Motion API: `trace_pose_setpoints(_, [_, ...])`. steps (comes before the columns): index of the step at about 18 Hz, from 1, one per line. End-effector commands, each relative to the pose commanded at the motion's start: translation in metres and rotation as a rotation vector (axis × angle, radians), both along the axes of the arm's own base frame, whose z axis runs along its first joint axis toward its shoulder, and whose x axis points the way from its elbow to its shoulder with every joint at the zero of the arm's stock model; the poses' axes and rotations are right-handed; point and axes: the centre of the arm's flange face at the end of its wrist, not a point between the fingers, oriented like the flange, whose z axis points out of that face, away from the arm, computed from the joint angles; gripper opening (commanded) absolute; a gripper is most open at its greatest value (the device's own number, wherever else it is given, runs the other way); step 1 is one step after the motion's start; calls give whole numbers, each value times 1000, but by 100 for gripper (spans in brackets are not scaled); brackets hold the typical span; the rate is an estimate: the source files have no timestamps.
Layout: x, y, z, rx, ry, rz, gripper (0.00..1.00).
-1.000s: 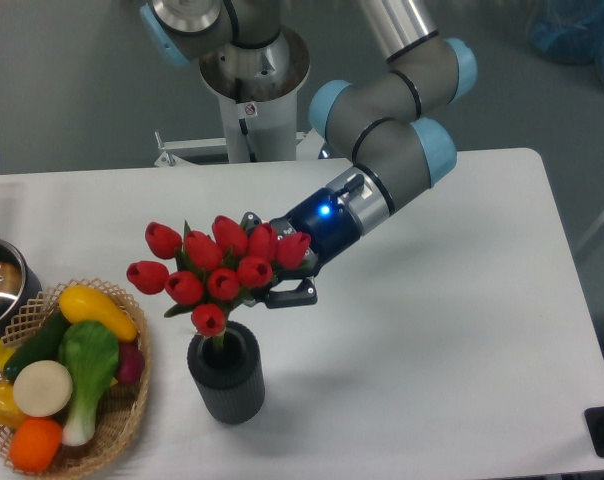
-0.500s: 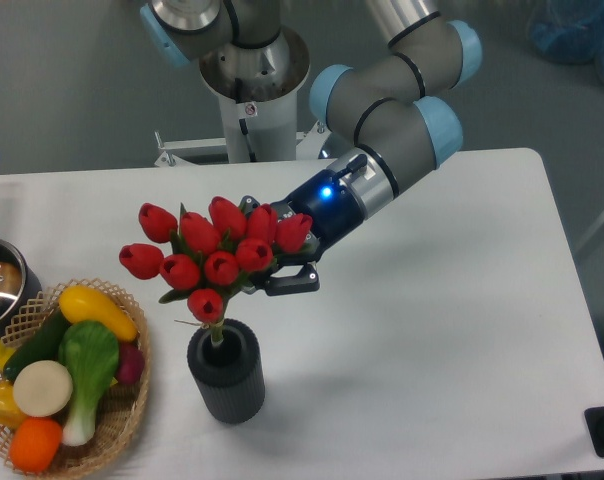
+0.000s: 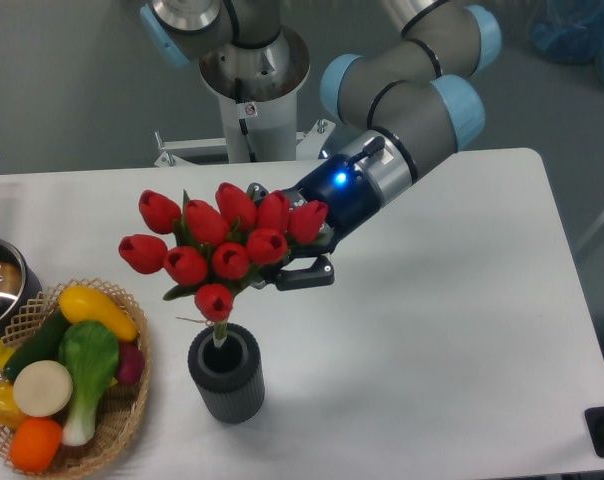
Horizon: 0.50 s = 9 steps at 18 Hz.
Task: Pick up the flowers from the vase
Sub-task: 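Lift the gripped tulips straight up out of the black vase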
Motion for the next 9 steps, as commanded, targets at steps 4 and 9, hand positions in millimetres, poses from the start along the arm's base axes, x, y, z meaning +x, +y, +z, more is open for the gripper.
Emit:
trace_pose_setpoints(4, [-6, -4, 9, -7, -15, 15, 25])
trace_pose_setpoints(9, [-24, -27, 36, -40, -54, 85, 25])
